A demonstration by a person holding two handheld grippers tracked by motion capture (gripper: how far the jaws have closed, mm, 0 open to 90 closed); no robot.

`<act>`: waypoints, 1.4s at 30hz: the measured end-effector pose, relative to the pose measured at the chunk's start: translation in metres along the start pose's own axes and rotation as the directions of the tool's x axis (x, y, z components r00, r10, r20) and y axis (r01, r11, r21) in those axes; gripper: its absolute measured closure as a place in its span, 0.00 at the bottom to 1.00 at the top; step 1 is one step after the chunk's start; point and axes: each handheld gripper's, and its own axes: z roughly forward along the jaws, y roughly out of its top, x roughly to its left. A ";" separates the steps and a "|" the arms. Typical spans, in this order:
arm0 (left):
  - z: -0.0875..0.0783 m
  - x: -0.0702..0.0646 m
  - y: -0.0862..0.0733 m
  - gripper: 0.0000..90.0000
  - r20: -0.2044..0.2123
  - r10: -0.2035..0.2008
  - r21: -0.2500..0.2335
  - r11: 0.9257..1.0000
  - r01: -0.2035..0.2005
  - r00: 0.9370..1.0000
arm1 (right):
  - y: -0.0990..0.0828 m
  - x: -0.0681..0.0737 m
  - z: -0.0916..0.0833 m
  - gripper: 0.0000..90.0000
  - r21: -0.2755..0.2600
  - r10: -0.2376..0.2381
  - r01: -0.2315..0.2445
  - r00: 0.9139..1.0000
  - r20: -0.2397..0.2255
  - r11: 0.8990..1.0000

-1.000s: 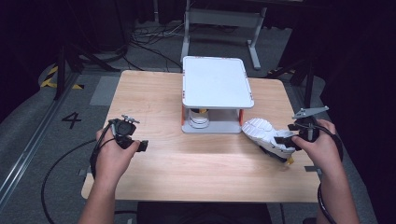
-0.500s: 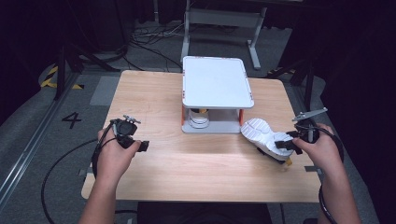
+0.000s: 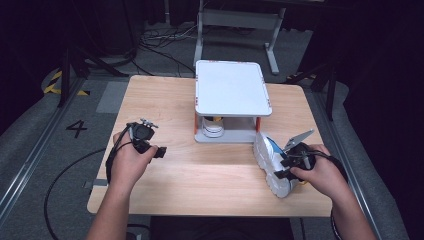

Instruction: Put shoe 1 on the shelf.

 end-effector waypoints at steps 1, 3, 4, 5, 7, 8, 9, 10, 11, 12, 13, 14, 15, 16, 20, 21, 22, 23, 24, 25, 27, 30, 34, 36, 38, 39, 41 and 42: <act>0.001 -0.001 0.002 0.27 0.003 0.006 -0.001 1.000 -0.006 1.000 | 0.000 0.002 0.000 0.47 0.004 0.000 -0.001 1.000 0.009 1.000; 0.002 -0.001 0.004 0.27 0.009 0.017 0.003 1.000 -0.017 1.000 | -0.001 0.003 0.000 0.45 -0.006 -0.001 0.001 1.000 0.014 1.000; 0.003 -0.002 0.005 0.27 0.008 0.017 0.002 1.000 -0.017 1.000 | -0.002 0.003 0.000 0.45 -0.017 0.009 -0.009 1.000 0.006 1.000; 0.004 -0.002 0.006 0.27 0.012 0.017 0.004 1.000 -0.017 1.000 | -0.003 0.001 -0.002 0.43 -0.029 0.019 -0.019 1.000 0.001 0.999; 0.004 -0.002 0.006 0.27 0.008 0.018 0.001 1.000 -0.018 1.000 | -0.006 -0.003 -0.007 0.41 -0.063 0.030 -0.028 0.999 0.022 0.998; 0.004 -0.001 0.006 0.27 0.011 0.017 0.002 1.000 -0.017 1.000 | -0.008 -0.006 -0.013 0.41 -0.089 0.044 -0.041 0.998 0.034 0.995; 0.004 -0.001 0.006 0.27 0.010 0.016 0.000 1.000 -0.016 1.000 | -0.010 -0.010 -0.019 0.41 -0.120 0.068 -0.062 0.997 0.046 0.991; 0.003 0.000 0.006 0.27 0.006 0.012 0.003 1.000 -0.012 1.000 | -0.015 -0.017 -0.027 0.42 -0.164 0.107 -0.095 0.992 0.064 0.982; 0.003 0.000 0.005 0.27 0.006 0.008 0.001 1.000 -0.008 1.000 | -0.019 -0.023 -0.033 0.44 -0.190 0.147 -0.130 0.986 0.079 0.973; 0.003 0.001 0.004 0.27 0.000 0.004 0.000 1.000 -0.004 1.000 | -0.023 -0.030 -0.037 0.46 -0.207 0.183 -0.159 0.978 0.101 0.965; 0.003 0.001 0.003 0.27 0.000 0.004 0.000 1.000 -0.004 1.000 | -0.026 -0.034 -0.039 0.47 -0.208 0.203 -0.176 0.972 0.119 0.962; 0.002 0.002 0.002 0.27 -0.004 0.002 0.004 1.000 -0.002 1.000 | -0.030 -0.040 -0.041 0.48 -0.199 0.232 -0.202 0.962 0.141 0.959; 0.002 0.002 0.000 0.27 -0.006 -0.002 0.002 1.000 0.002 1.000 | -0.034 -0.046 -0.040 0.48 -0.180 0.257 -0.230 0.955 0.146 0.956; 0.001 0.002 -0.001 0.27 -0.006 -0.008 0.001 1.000 0.008 1.000 | -0.036 -0.049 -0.038 0.48 -0.154 0.278 -0.258 0.952 0.126 0.954; -0.002 0.005 -0.006 0.27 -0.015 -0.021 0.005 1.000 0.021 1.000 | -0.040 -0.057 -0.027 0.46 -0.056 0.293 -0.290 0.954 0.060 0.955; -0.003 0.006 -0.007 0.27 -0.018 -0.024 0.006 1.000 0.025 1.000 | -0.039 -0.058 -0.024 0.45 -0.044 0.293 -0.291 0.955 0.046 0.956; -0.003 0.006 -0.007 0.27 -0.018 -0.024 0.006 1.000 0.025 1.000 | -0.039 -0.058 -0.024 0.45 -0.044 0.293 -0.291 0.955 0.046 0.956; -0.003 0.007 -0.008 0.27 -0.017 -0.024 0.007 1.000 0.024 1.000 | -0.038 -0.059 -0.021 0.44 -0.036 0.291 -0.290 0.956 0.045 0.956; -0.003 0.007 -0.009 0.27 -0.019 -0.028 0.006 1.000 0.028 0.999 | -0.037 -0.059 -0.020 0.45 -0.031 0.285 -0.284 0.957 0.048 0.958; -0.003 0.007 -0.009 0.27 -0.019 -0.028 0.008 1.000 0.028 0.999 | -0.036 -0.058 -0.019 0.46 -0.008 0.279 -0.279 0.959 0.058 0.960; -0.003 0.008 -0.009 0.27 -0.020 -0.026 0.008 1.000 0.026 0.999 | -0.038 -0.056 -0.020 0.49 0.043 0.239 -0.241 0.970 0.052 0.969; -0.001 0.007 -0.007 0.27 -0.016 -0.021 0.009 1.000 0.021 1.000 | -0.044 -0.052 -0.021 0.50 0.115 0.222 -0.225 0.974 0.038 0.967; 0.002 0.006 0.002 0.27 -0.011 -0.014 0.008 1.000 0.014 1.000 | -0.057 -0.052 -0.011 0.50 0.205 0.217 -0.220 0.975 0.037 0.954; 0.003 0.005 0.006 0.27 -0.014 -0.007 0.002 1.000 0.007 1.000 | -0.062 -0.052 -0.005 0.50 0.239 0.212 -0.212 0.977 0.025 0.948; 0.004 0.004 0.010 0.27 -0.012 0.001 0.003 1.000 -0.001 1.000 | -0.066 -0.051 0.001 0.51 0.266 0.201 -0.196 0.980 0.008 0.944; 0.006 0.003 0.011 0.27 -0.008 0.008 0.004 1.000 -0.008 1.000 | -0.066 -0.051 0.005 0.51 0.273 0.184 -0.177 0.983 0.002 0.946; 0.007 0.002 0.012 0.27 -0.005 0.011 0.009 1.000 -0.011 1.000 | -0.066 -0.051 0.011 0.54 0.280 0.172 -0.161 0.985 -0.013 0.946; 0.008 0.002 0.012 0.27 -0.004 0.011 0.009 1.000 -0.011 1.000 | -0.065 -0.050 0.014 0.57 0.281 0.163 -0.150 0.986 -0.024 0.948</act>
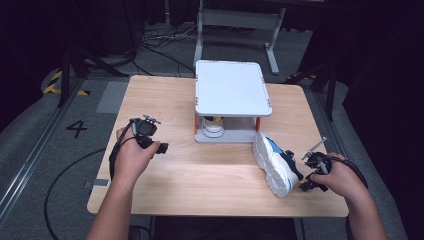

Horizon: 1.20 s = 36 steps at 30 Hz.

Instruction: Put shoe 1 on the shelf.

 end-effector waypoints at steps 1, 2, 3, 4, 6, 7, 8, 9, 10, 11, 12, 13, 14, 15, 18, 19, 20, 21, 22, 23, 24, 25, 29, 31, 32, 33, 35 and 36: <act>0.000 0.000 0.000 0.27 0.001 0.001 -0.001 1.000 -0.001 1.000 | 0.001 0.000 0.001 0.62 0.002 -0.010 0.010 1.000 -0.005 1.000; 0.000 0.001 0.000 0.27 0.001 -0.002 -0.005 1.000 0.002 1.000 | 0.002 0.000 0.002 0.67 0.005 -0.011 0.011 1.000 -0.002 1.000; -0.001 0.001 0.001 0.27 0.001 0.003 -0.004 1.000 -0.002 1.000 | 0.002 0.000 0.002 0.76 0.004 -0.015 0.015 1.000 -0.002 1.000; -0.001 0.002 0.001 0.27 0.000 -0.002 -0.007 1.000 0.002 1.000 | 0.002 0.000 0.002 0.85 0.007 -0.015 0.016 1.000 -0.002 1.000; -0.001 0.002 0.001 0.27 -0.001 -0.003 -0.009 1.000 0.003 1.000 | 0.002 0.000 0.001 0.95 0.009 -0.022 0.022 1.000 -0.014 1.000; -0.001 0.002 0.001 0.27 0.001 -0.003 -0.009 1.000 0.003 1.000 | 0.002 0.000 -0.001 0.98 0.007 -0.018 0.018 1.000 -0.011 1.000; -0.001 0.001 0.001 0.27 0.000 0.000 -0.008 1.000 0.000 1.000 | 0.002 -0.002 -0.004 1.00 -0.007 0.004 -0.004 1.000 0.006 1.000; 0.000 0.001 0.001 0.27 -0.002 0.005 -0.007 1.000 -0.005 1.000 | 0.001 -0.002 -0.005 1.00 -0.015 0.012 -0.012 1.000 0.013 1.000; 0.000 0.001 0.001 0.27 -0.002 0.005 -0.007 1.000 -0.005 1.000 | 0.001 -0.002 -0.005 1.00 -0.015 0.012 -0.012 1.000 0.013 1.000; 0.000 0.001 0.001 0.27 0.001 0.000 -0.006 1.000 0.000 1.000 | 0.001 -0.001 -0.010 1.00 -0.028 0.018 -0.017 1.000 0.019 0.999; 0.000 0.000 0.001 0.27 0.001 0.000 -0.007 1.000 0.000 1.000 | 0.001 0.002 -0.013 1.00 -0.037 0.010 -0.009 0.999 0.032 0.999; -0.001 0.000 0.001 0.27 0.000 -0.001 -0.007 1.000 0.001 1.000 | 0.001 0.005 -0.017 1.00 -0.042 -0.002 0.004 0.999 0.043 0.999; -0.001 0.001 0.000 0.27 -0.001 0.000 -0.007 1.000 0.000 1.000 | 0.002 0.010 -0.022 1.00 -0.049 -0.017 0.020 0.998 0.057 0.999; -0.001 0.001 0.000 0.27 -0.001 0.000 -0.007 1.000 0.000 1.000 | 0.003 0.016 -0.028 1.00 -0.056 -0.035 0.039 0.997 0.073 0.998; -0.001 0.001 0.000 0.27 -0.003 0.000 -0.006 1.000 0.000 1.000 | 0.006 0.035 -0.040 1.00 -0.070 -0.086 0.094 0.990 0.109 0.993; -0.001 0.001 0.000 0.27 -0.004 -0.003 -0.008 1.000 0.003 1.000 | 0.008 0.041 -0.043 1.00 -0.074 -0.106 0.115 0.987 0.117 0.991; -0.001 0.001 0.000 0.27 -0.003 -0.003 -0.007 1.000 0.003 1.000 | 0.014 0.060 -0.048 1.00 -0.076 -0.154 0.167 0.976 0.153 0.983; -0.001 0.000 0.000 0.27 0.000 0.001 -0.008 1.000 -0.001 1.000 | 0.016 0.067 -0.050 1.00 -0.075 -0.176 0.190 0.971 0.162 0.979; -0.001 0.000 0.000 0.27 0.000 0.007 -0.007 1.000 -0.007 1.000 | 0.018 0.074 -0.053 0.99 -0.084 -0.198 0.213 0.967 0.162 0.973; -0.001 0.000 0.000 0.27 0.001 0.009 -0.004 1.000 -0.009 1.000 | 0.020 0.079 -0.054 0.99 -0.094 -0.213 0.229 0.965 0.151 0.969; -0.001 -0.001 -0.001 0.27 0.000 0.005 -0.006 1.000 -0.005 1.000 | 0.021 0.084 -0.055 0.99 -0.109 -0.234 0.249 0.963 0.135 0.962; -0.001 -0.001 -0.001 0.27 -0.001 0.006 -0.005 1.000 -0.006 1.000 | 0.023 0.090 -0.055 0.98 -0.127 -0.259 0.272 0.959 0.113 0.954; -0.001 0.000 -0.002 0.27 -0.002 0.001 -0.006 1.000 -0.001 1.000 | 0.036 0.109 -0.044 0.97 -0.144 -0.341 0.339 0.940 0.014 0.930; -0.001 0.001 -0.003 0.27 -0.002 0.002 -0.004 1.000 -0.002 1.000 | 0.040 0.113 -0.039 0.97 -0.116 -0.358 0.355 0.934 -0.009 0.928; -0.001 0.001 -0.004 0.27 -0.005 -0.005 -0.008 1.000 0.005 1.000 | 0.040 0.113 -0.040 0.97 -0.115 -0.356 0.353 0.935 -0.007 0.929; -0.002 0.002 -0.005 0.27 -0.007 -0.009 -0.006 1.000 0.009 1.000 | 0.040 0.112 -0.041 0.95 -0.121 -0.351 0.348 0.936 -0.002 0.930; -0.002 0.004 -0.006 0.27 -0.005 -0.007 -0.003 1.000 0.007 1.000 | 0.038 0.111 -0.042 0.83 -0.133 -0.337 0.331 0.941 -0.023 0.934; -0.002 0.004 -0.006 0.27 -0.007 -0.010 -0.003 1.000 0.010 1.000 | 0.037 0.109 -0.044 0.76 -0.143 -0.331 0.322 0.943 -0.038 0.936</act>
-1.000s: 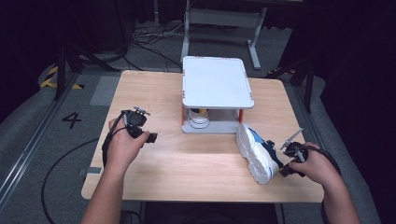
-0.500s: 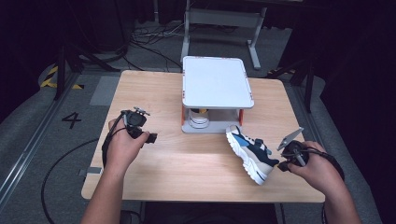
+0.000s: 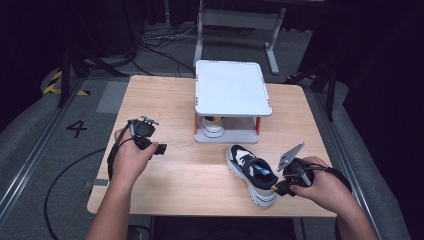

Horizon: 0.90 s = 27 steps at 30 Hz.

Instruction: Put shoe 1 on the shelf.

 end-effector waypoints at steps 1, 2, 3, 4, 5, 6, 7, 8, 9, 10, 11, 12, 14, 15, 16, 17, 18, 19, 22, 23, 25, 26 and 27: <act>0.000 0.000 -0.001 0.27 0.000 -0.005 -0.003 1.000 0.005 1.000 | -0.001 0.000 -0.003 0.68 -0.020 0.007 -0.007 1.000 -0.004 1.000; -0.001 0.001 -0.001 0.27 0.001 -0.002 0.000 1.000 0.002 1.000 | -0.002 -0.001 -0.008 0.62 -0.048 0.011 -0.010 1.000 0.011 0.999; -0.001 0.001 -0.002 0.27 -0.003 -0.007 -0.001 1.000 0.007 1.000 | -0.004 -0.003 -0.014 0.58 -0.094 0.028 -0.024 0.999 0.036 0.995; -0.001 0.001 -0.003 0.27 -0.003 -0.004 0.002 1.000 0.004 1.000 | -0.004 -0.006 -0.018 0.57 -0.137 0.050 -0.043 0.998 0.047 0.990; -0.001 0.001 -0.004 0.27 -0.006 -0.008 0.003 1.000 0.008 1.000 | -0.004 -0.009 -0.021 0.55 -0.166 0.061 -0.051 0.997 0.056 0.985; -0.001 0.001 -0.004 0.27 -0.006 -0.008 0.003 1.000 0.008 1.000 | -0.004 -0.009 -0.021 0.55 -0.166 0.061 -0.051 0.997 0.056 0.985; -0.001 0.002 -0.006 0.27 -0.006 -0.014 0.006 1.000 0.014 1.000 | -0.002 -0.012 -0.022 0.53 -0.204 0.072 -0.055 0.994 0.079 0.978; -0.002 0.002 -0.008 0.27 -0.009 -0.018 0.006 1.000 0.018 1.000 | 0.001 -0.019 -0.020 0.53 -0.243 0.097 -0.067 0.988 0.116 0.968; -0.003 0.003 -0.009 0.27 -0.010 -0.018 0.008 1.000 0.018 1.000 | 0.006 -0.026 -0.015 0.53 -0.266 0.117 -0.074 0.982 0.150 0.961; -0.003 0.004 -0.011 0.27 -0.011 -0.021 0.007 1.000 0.021 1.000 | 0.009 -0.030 -0.010 0.53 -0.271 0.120 -0.072 0.979 0.166 0.960; -0.004 0.004 -0.012 0.27 -0.015 -0.025 0.008 1.000 0.025 1.000 | 0.013 -0.035 -0.004 0.53 -0.269 0.129 -0.078 0.976 0.176 0.960; -0.004 0.005 -0.013 0.27 -0.018 -0.027 0.010 1.000 0.027 0.999 | 0.016 -0.039 0.001 0.53 -0.265 0.126 -0.075 0.976 0.180 0.961; -0.005 0.006 -0.016 0.27 -0.018 -0.035 0.012 0.999 0.035 0.999 | 0.024 -0.042 0.009 0.53 -0.263 0.108 -0.058 0.978 0.178 0.963; -0.005 0.006 -0.016 0.27 -0.018 -0.035 0.012 0.999 0.035 0.999 | 0.029 -0.043 0.014 0.53 -0.259 0.096 -0.049 0.981 0.171 0.965; -0.005 0.007 -0.019 0.27 -0.023 -0.045 0.017 0.999 0.045 0.999 | 0.033 -0.044 0.017 0.54 -0.255 0.087 -0.041 0.982 0.169 0.966; -0.005 0.007 -0.019 0.27 -0.023 -0.045 0.017 0.999 0.045 0.999 | 0.033 -0.044 0.017 0.54 -0.255 0.087 -0.041 0.982 0.169 0.966; -0.005 0.008 -0.021 0.27 -0.023 -0.042 0.019 0.999 0.042 0.999 | 0.038 -0.045 0.020 0.55 -0.252 0.079 -0.034 0.982 0.171 0.967; -0.005 0.008 -0.022 0.27 -0.025 -0.044 0.020 0.999 0.045 0.999 | 0.043 -0.046 0.024 0.56 -0.249 0.069 -0.024 0.982 0.176 0.968; -0.007 0.009 -0.025 0.27 -0.026 -0.050 0.021 0.998 0.051 0.998 | 0.055 -0.046 0.031 0.69 -0.213 0.018 0.022 0.983 0.181 0.977; -0.008 0.009 -0.027 0.27 -0.028 -0.055 0.018 0.998 0.056 0.998 | 0.057 -0.046 0.033 0.71 -0.210 0.005 0.031 0.985 0.172 0.977; -0.010 0.011 -0.028 0.27 -0.030 -0.056 0.018 0.998 0.056 0.998 | 0.060 -0.045 0.034 0.80 -0.177 -0.035 0.071 0.979 0.200 0.982; -0.010 0.012 -0.029 0.27 -0.031 -0.065 0.016 0.998 0.066 0.997 | 0.060 -0.045 0.033 0.83 -0.172 -0.045 0.082 0.977 0.210 0.982; -0.011 0.012 -0.030 0.27 -0.033 -0.068 0.015 0.998 0.068 0.997 | 0.060 -0.044 0.032 0.85 -0.170 -0.047 0.085 0.975 0.218 0.982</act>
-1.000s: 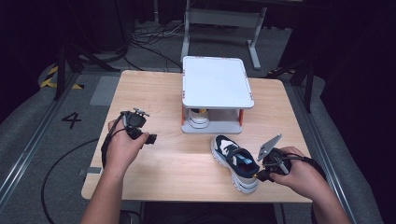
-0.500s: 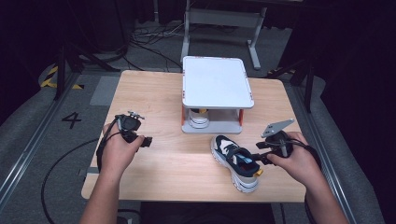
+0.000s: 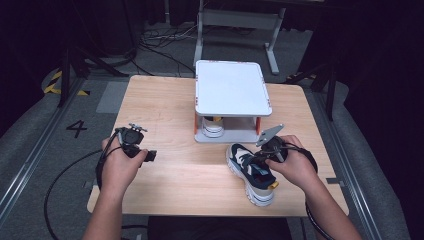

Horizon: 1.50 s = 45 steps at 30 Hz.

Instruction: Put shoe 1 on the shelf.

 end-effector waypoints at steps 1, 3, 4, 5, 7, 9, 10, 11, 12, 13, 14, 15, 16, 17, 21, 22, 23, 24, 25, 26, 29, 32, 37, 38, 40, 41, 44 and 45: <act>0.000 0.001 -0.001 0.27 -0.001 0.001 -0.001 1.000 -0.001 1.000 | 0.000 -0.001 -0.002 0.86 -0.004 0.006 -0.006 1.000 0.005 1.000; -0.001 0.001 -0.003 0.27 -0.002 -0.007 0.001 1.000 0.007 1.000 | 0.002 -0.005 -0.005 0.88 -0.031 0.031 -0.031 0.999 0.008 0.999; -0.001 0.002 -0.005 0.27 -0.003 -0.005 0.002 1.000 0.005 1.000 | 0.004 -0.007 -0.006 0.89 -0.046 0.037 -0.036 0.999 0.019 0.998; -0.001 0.002 -0.006 0.27 -0.002 -0.017 0.003 1.000 0.017 1.000 | 0.007 -0.009 -0.007 0.89 -0.055 0.043 -0.041 0.999 0.033 0.998; -0.002 0.005 -0.009 0.27 -0.006 -0.024 0.004 1.000 0.024 1.000 | 0.013 -0.014 -0.009 0.89 -0.075 0.062 -0.057 0.997 0.056 0.996; -0.004 0.007 -0.011 0.27 -0.013 -0.030 0.000 1.000 0.030 0.999 | 0.020 -0.021 -0.008 0.89 -0.080 0.089 -0.082 0.992 0.091 0.993; -0.005 0.008 -0.011 0.27 -0.013 -0.032 -0.001 0.999 0.032 0.999 | 0.024 -0.023 -0.007 0.89 -0.080 0.098 -0.089 0.988 0.117 0.993; -0.005 0.008 -0.011 0.27 -0.014 -0.040 -0.005 0.999 0.040 0.999 | 0.028 -0.027 -0.005 0.88 -0.076 0.105 -0.095 0.985 0.140 0.993; -0.005 0.009 -0.012 0.27 -0.014 -0.040 -0.005 0.999 0.040 0.999 | 0.032 -0.030 -0.003 0.88 -0.071 0.111 -0.100 0.981 0.161 0.992; -0.005 0.009 -0.012 0.27 -0.014 -0.041 -0.005 0.999 0.041 0.999 | 0.036 -0.034 0.000 0.88 -0.065 0.116 -0.106 0.976 0.183 0.992; -0.005 0.009 -0.011 0.27 -0.012 -0.042 -0.004 0.999 0.042 0.999 | 0.040 -0.038 0.003 0.88 -0.059 0.121 -0.111 0.972 0.201 0.992; -0.005 0.009 -0.011 0.27 -0.011 -0.039 -0.003 0.999 0.039 0.999 | 0.043 -0.041 0.006 0.88 -0.054 0.120 -0.111 0.970 0.213 0.992; -0.004 0.008 -0.011 0.27 -0.010 -0.036 -0.003 0.999 0.036 0.999 | 0.046 -0.045 0.010 0.88 -0.051 0.119 -0.110 0.967 0.227 0.993; -0.004 0.008 -0.010 0.27 -0.008 -0.031 -0.001 1.000 0.031 0.999 | 0.049 -0.048 0.014 0.88 -0.052 0.117 -0.108 0.964 0.239 0.993; -0.003 0.008 -0.009 0.27 -0.003 -0.031 -0.005 0.999 0.031 0.999 | 0.053 -0.052 0.028 0.86 -0.052 0.124 -0.114 0.961 0.248 0.992; -0.003 0.009 -0.008 0.27 -0.002 -0.026 -0.006 1.000 0.026 1.000 | 0.054 -0.052 0.029 0.86 -0.055 0.124 -0.114 0.958 0.258 0.992; -0.003 0.009 -0.008 0.27 -0.001 -0.025 -0.004 1.000 0.025 1.000 | 0.054 -0.051 0.029 0.84 -0.049 0.118 -0.109 0.961 0.251 0.993; -0.003 0.009 -0.007 0.27 -0.003 -0.025 -0.005 1.000 0.025 1.000 | 0.053 -0.052 0.028 0.82 -0.045 0.110 -0.102 0.965 0.238 0.994; -0.003 0.008 -0.006 0.27 0.000 -0.023 -0.005 1.000 0.023 1.000 | 0.052 -0.052 0.027 0.78 -0.058 0.115 -0.104 0.970 0.216 0.993; -0.003 0.008 -0.005 0.27 0.002 -0.020 -0.007 1.000 0.020 1.000 | 0.051 -0.051 0.026 0.71 -0.076 0.122 -0.110 0.974 0.190 0.991; -0.002 0.006 -0.002 0.27 0.006 -0.011 -0.007 1.000 0.011 1.000 | 0.044 -0.045 0.014 0.53 -0.170 0.163 -0.128 0.963 0.215 0.977; 0.000 0.004 0.001 0.27 0.009 -0.002 -0.003 1.000 0.002 1.000 | 0.034 -0.038 -0.006 0.48 -0.234 0.197 -0.149 0.961 0.196 0.961; 0.006 0.000 0.007 0.26 0.019 0.014 0.006 1.000 -0.014 1.000 | 0.012 -0.015 -0.035 0.39 -0.295 0.234 -0.179 0.958 0.163 0.939; 0.006 -0.001 0.009 0.26 0.020 0.020 0.007 1.000 -0.020 1.000 | 0.008 -0.010 -0.039 0.36 -0.294 0.240 -0.187 0.958 0.154 0.937; 0.007 -0.003 0.012 0.26 0.025 0.031 0.007 0.999 -0.031 0.999 | -0.001 -0.001 -0.041 0.27 -0.264 0.249 -0.208 0.959 0.133 0.942; 0.008 -0.004 0.013 0.26 0.027 0.033 0.007 0.999 -0.033 0.999 | -0.004 0.002 -0.041 0.20 -0.243 0.241 -0.203 0.961 0.136 0.949; 0.009 -0.006 0.016 0.26 0.035 0.045 0.004 0.999 -0.045 0.998 | -0.013 0.012 -0.040 0.22 -0.228 0.330 -0.291 0.931 0.156 0.929; 0.010 -0.007 0.017 0.26 0.031 0.042 0.004 0.999 -0.042 0.999 | -0.016 0.015 -0.040 0.26 -0.204 0.322 -0.289 0.934 0.156 0.935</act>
